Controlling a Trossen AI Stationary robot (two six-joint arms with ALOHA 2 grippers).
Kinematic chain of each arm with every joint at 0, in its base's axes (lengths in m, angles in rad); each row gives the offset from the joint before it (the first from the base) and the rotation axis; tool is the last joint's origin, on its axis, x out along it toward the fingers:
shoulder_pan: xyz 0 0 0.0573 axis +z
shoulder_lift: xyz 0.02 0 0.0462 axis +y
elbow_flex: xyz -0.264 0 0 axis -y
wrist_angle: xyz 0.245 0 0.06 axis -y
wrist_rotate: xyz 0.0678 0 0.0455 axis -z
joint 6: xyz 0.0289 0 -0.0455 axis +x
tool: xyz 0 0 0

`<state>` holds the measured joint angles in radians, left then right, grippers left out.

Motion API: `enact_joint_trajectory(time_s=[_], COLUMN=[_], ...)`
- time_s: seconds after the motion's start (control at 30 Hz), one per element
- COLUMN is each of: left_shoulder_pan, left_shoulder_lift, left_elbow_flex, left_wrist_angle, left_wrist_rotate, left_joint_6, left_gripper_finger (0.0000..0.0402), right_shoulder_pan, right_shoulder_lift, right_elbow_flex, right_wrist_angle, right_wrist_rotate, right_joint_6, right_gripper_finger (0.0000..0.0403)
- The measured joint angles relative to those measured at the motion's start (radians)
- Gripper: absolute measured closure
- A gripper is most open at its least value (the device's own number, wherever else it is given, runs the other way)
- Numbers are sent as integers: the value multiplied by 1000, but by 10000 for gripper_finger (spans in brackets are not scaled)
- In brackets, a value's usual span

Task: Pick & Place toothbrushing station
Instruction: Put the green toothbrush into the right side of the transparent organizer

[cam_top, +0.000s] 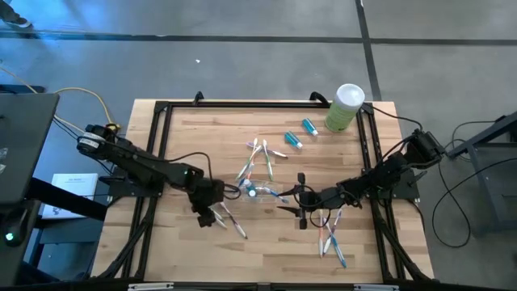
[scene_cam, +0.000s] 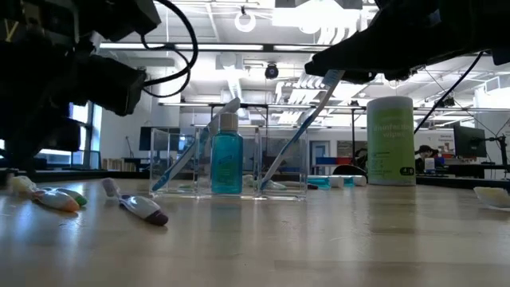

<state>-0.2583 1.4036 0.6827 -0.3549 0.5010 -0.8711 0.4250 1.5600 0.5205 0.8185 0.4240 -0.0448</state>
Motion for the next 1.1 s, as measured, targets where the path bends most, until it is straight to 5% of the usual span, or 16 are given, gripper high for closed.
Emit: enact_joint_trajectory(time_s=[0.13,0.43,0.8,0.97,1.1], left_shoulder_pan=[32,-7,-164,-267,-281], left_shoulder_lift=[-4,-175,-503,-469,-380], left_elbow_flex=[0,12,12,11,11], left_wrist_angle=[-2,-46,-254,-436,-451], left_wrist_rotate=[99,-62,-492,-738,-783], left_joint_6=[-66,45,167,142,146], left_gripper_finger=[236,236,236,236,236], right_shoulder_pan=[-2,-9,-13,-13,-13], right_shoulder_lift=[0,0,0,0,0], right_elbow_flex=[0,0,0,0,0], right_wrist_angle=[0,2,-8,-7,-8], right_wrist_rotate=[0,5,4,4,10], right_joint_6=[16,22,26,26,26], right_gripper_finger=[237,237,237,237,237])
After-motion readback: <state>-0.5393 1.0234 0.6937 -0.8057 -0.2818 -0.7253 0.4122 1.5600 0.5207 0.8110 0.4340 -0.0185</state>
